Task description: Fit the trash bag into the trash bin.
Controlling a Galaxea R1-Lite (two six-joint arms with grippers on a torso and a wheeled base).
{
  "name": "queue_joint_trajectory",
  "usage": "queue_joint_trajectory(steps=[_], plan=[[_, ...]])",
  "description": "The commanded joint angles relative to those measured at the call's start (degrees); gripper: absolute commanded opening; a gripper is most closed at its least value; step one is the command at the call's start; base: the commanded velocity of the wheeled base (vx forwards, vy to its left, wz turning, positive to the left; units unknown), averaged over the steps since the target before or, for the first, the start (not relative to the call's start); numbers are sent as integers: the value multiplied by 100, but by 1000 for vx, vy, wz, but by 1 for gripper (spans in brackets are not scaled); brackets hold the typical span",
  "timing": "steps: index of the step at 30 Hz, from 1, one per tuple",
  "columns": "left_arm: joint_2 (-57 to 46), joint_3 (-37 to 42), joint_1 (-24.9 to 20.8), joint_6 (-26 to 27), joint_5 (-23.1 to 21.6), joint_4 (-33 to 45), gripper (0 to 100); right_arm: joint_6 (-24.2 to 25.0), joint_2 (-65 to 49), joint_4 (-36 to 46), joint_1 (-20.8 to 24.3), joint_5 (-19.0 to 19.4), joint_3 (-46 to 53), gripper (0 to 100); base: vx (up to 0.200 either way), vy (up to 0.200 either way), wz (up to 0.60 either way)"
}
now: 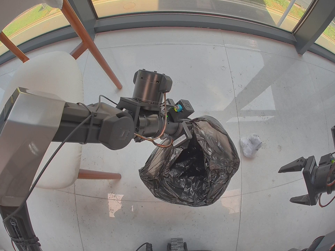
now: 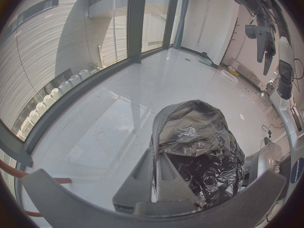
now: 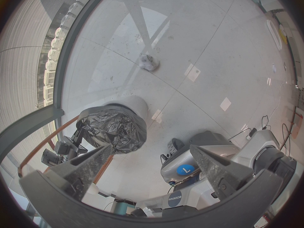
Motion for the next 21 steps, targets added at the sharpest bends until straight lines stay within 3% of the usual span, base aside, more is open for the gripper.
queue_joint_trajectory(steps=[1,9,21], plan=[[7,34,-89,-111,132,-4,0,-2,5,1,3,15,1,100,0,0,0],[33,16,-379,-331,229,-100,0,-2,-21,19,3,-3,9,100,0,0,0],[138,34,-379,-348,317,-250,0,-2,-127,10,3,-3,141,100,0,0,0]])
